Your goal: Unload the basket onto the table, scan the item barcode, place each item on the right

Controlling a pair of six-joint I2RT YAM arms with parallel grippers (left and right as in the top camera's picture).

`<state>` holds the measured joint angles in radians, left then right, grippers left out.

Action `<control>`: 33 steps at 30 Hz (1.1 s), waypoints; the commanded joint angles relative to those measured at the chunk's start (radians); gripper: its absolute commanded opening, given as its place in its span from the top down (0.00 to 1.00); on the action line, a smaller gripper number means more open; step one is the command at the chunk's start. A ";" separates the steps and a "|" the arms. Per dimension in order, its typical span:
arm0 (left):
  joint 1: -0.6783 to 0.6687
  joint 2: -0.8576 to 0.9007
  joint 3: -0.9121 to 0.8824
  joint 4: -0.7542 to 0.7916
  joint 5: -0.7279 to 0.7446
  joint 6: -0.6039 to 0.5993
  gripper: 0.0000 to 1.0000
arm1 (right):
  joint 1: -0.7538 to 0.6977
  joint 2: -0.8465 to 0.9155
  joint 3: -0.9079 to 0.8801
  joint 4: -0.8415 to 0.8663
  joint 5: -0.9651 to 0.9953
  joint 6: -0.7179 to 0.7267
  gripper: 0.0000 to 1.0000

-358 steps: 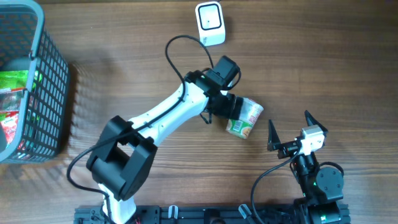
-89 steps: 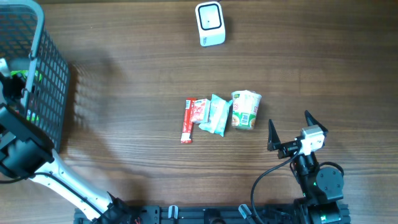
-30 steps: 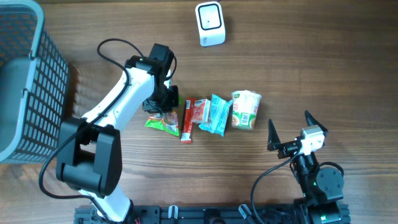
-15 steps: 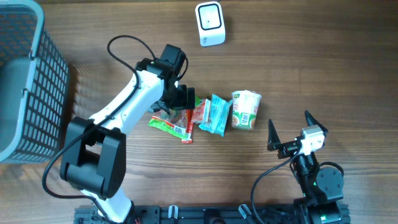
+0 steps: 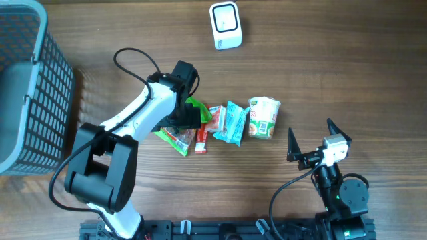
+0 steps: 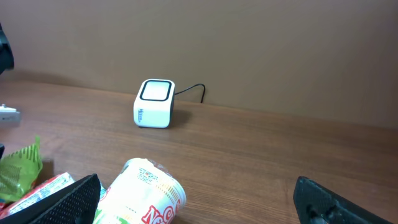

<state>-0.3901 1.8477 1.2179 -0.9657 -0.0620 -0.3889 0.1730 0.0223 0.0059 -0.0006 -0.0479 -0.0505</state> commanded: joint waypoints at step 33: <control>0.578 -0.361 0.078 0.052 0.072 -0.008 0.00 | -0.005 -0.004 -0.001 0.003 0.005 -0.002 0.00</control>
<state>0.1837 1.4921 1.2896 -0.9134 0.0055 -0.4057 0.1730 0.0223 0.0059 -0.0006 -0.0475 -0.0505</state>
